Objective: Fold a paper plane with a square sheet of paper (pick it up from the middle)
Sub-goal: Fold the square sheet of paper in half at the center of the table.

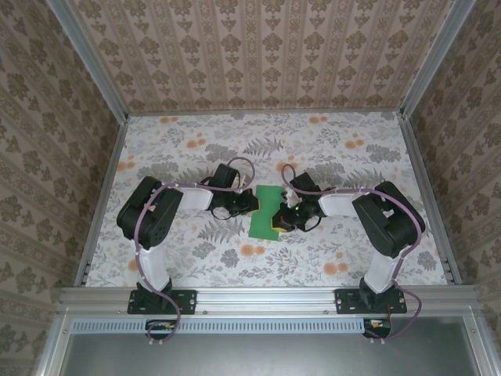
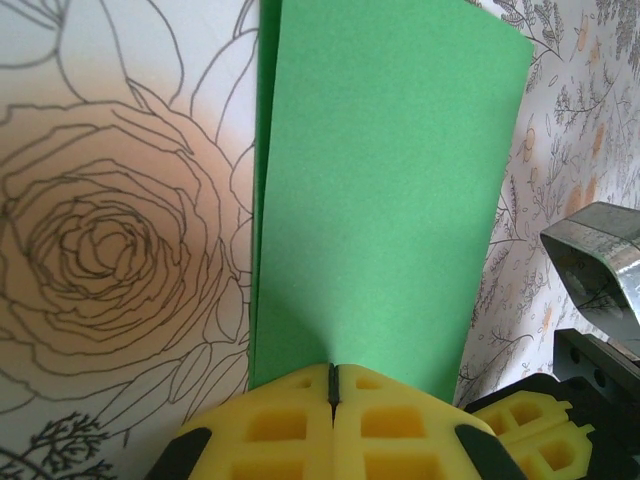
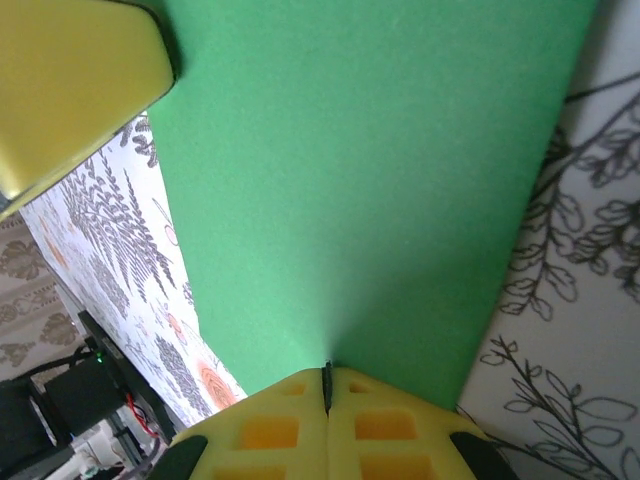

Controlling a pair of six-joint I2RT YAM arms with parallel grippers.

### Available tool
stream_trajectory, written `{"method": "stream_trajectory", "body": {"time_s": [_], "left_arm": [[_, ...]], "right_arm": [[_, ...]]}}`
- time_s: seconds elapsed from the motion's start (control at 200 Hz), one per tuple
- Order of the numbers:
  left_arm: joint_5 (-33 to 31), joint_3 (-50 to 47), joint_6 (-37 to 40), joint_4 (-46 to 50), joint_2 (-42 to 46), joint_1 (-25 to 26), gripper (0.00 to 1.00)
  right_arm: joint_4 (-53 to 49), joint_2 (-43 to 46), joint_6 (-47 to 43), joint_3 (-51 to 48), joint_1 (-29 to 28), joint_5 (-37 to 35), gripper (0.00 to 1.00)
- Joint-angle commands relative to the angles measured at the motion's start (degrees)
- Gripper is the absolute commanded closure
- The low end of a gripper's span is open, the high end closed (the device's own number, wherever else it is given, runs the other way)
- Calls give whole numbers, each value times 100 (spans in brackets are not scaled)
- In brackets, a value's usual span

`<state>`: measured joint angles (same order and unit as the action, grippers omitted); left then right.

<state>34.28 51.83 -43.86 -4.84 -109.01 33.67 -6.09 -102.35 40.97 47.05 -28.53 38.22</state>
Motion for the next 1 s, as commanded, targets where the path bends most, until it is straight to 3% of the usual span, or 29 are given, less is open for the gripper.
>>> {"method": "stream_trajectory", "body": {"time_s": [0.0, 0.19, 0.45, 0.74, 0.995], "left_arm": [[-1495, -542, -30, 1679, -867, -27, 100], [-1512, -546, 44, 1715, -813, -74, 100], [-1432, -550, 70, 1674, -781, -71, 100], [-1430, -496, 63, 1706, -813, -37, 100], [-1459, -475, 59, 1715, -854, -40, 100]], "right_arm": [[-706, 95, -395, -359, 27, -14, 100], [-809, 445, -644, -594, 154, -59, 100], [-190, 821, -355, -15, -92, -376, 100], [204, 171, -169, 279, -404, -552, 100], [396, -48, -411, -98, -434, -412, 100]]}}
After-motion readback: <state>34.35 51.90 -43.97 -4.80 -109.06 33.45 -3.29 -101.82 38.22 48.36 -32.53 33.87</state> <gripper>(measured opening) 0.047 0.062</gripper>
